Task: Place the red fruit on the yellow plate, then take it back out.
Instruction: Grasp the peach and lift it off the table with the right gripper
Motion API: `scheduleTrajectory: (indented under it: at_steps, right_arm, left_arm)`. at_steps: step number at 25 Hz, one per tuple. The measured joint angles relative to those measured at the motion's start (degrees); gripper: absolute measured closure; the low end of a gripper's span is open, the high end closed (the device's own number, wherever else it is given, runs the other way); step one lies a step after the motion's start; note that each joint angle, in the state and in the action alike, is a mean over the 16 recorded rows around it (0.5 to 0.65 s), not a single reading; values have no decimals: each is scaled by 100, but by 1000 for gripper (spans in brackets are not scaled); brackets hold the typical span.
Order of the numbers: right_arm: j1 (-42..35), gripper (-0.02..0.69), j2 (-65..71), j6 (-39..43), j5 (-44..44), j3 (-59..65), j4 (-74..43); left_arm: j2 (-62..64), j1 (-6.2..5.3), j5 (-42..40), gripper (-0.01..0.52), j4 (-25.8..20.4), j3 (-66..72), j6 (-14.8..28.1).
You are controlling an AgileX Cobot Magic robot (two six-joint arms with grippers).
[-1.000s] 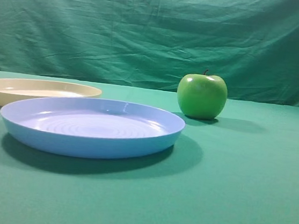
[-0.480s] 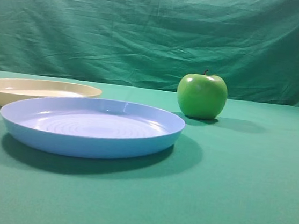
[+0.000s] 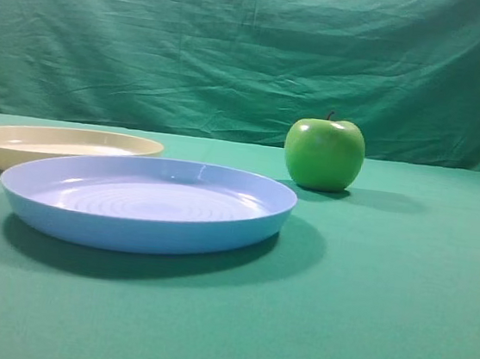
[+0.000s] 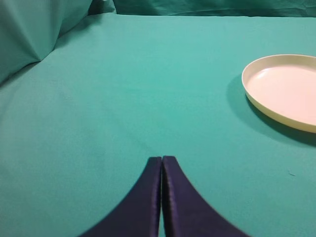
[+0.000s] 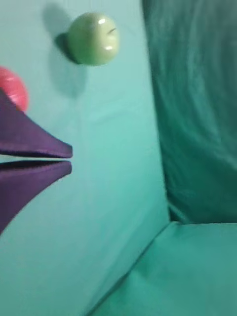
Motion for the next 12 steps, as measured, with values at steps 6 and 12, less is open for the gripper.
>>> scheduleTrajectory:
  at_steps: [6,12]
  right_arm:
    - [0,665,619,-204,912,-992,339]
    - [2,665,1443,-784,2127,-1826,818]
  left_arm:
    - [0,0,0,514,0,0,0]
    - [0,0,0,514,0,0,0]
